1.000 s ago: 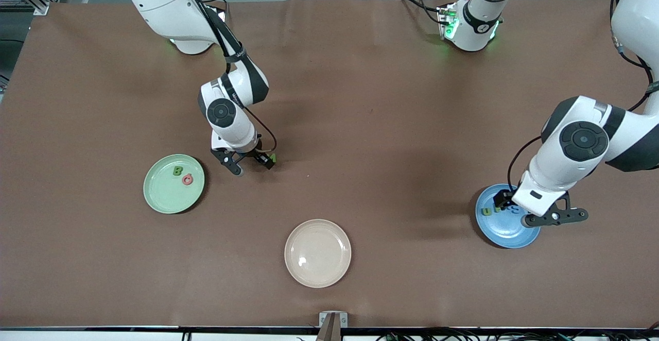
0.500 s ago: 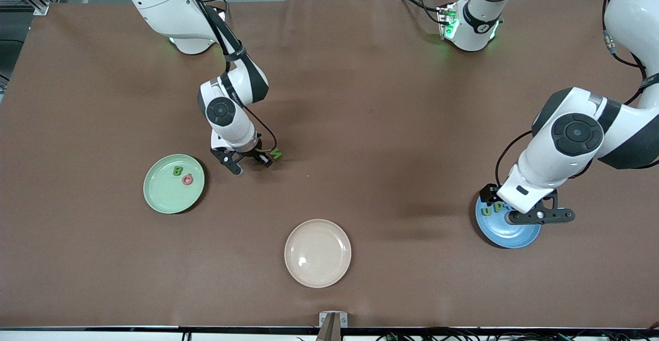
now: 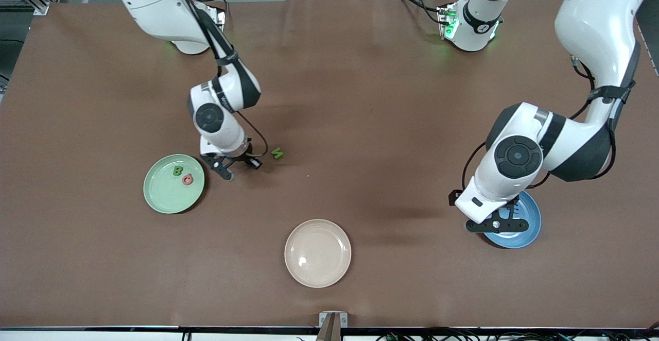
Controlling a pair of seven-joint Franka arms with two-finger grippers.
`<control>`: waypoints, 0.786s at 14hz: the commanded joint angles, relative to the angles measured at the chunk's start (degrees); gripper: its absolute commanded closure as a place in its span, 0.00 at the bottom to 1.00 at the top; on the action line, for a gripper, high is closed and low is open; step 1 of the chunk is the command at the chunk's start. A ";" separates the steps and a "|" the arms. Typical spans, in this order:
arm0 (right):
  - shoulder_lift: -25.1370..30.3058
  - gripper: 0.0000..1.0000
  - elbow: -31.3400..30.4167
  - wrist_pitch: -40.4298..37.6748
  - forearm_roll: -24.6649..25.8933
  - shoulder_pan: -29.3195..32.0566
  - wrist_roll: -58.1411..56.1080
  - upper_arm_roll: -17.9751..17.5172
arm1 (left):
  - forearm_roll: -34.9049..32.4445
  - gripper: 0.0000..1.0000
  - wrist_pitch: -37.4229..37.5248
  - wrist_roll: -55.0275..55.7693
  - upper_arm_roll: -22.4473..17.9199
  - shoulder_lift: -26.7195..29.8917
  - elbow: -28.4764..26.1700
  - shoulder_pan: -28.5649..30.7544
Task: Sort upper and lower case letters into plates
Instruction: 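Carry the blue G to the green plate while the left gripper withdraws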
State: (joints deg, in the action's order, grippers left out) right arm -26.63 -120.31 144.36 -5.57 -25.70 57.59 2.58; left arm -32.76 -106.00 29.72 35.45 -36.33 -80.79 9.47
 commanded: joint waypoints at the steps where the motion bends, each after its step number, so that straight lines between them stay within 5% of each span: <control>1: 3.59 1.00 3.67 -10.64 0.47 7.48 -10.35 -0.47 | 11.89 0.00 1.94 -11.04 -11.59 8.80 -1.64 -4.54; 3: 4.21 1.00 5.78 -13.83 0.47 13.81 -20.19 -0.56 | 15.43 0.00 6.31 -15.03 -17.50 13.73 -2.53 -6.48; 8: 3.43 1.00 7.46 -13.23 0.56 25.42 -40.24 -0.56 | 21.93 0.00 11.95 -16.44 -21.46 23.13 -3.05 -5.69; 11: 1.76 1.00 6.85 -11.65 0.38 27.81 -42.91 -0.56 | 24.76 0.00 12.93 -19.26 -22.70 31.47 -8.92 -5.96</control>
State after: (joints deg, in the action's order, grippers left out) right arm -23.71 -113.17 131.56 -5.50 0.93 15.71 3.30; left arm -9.90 -92.98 12.13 13.95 -12.26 -82.70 4.13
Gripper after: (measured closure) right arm 0.656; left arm 0.000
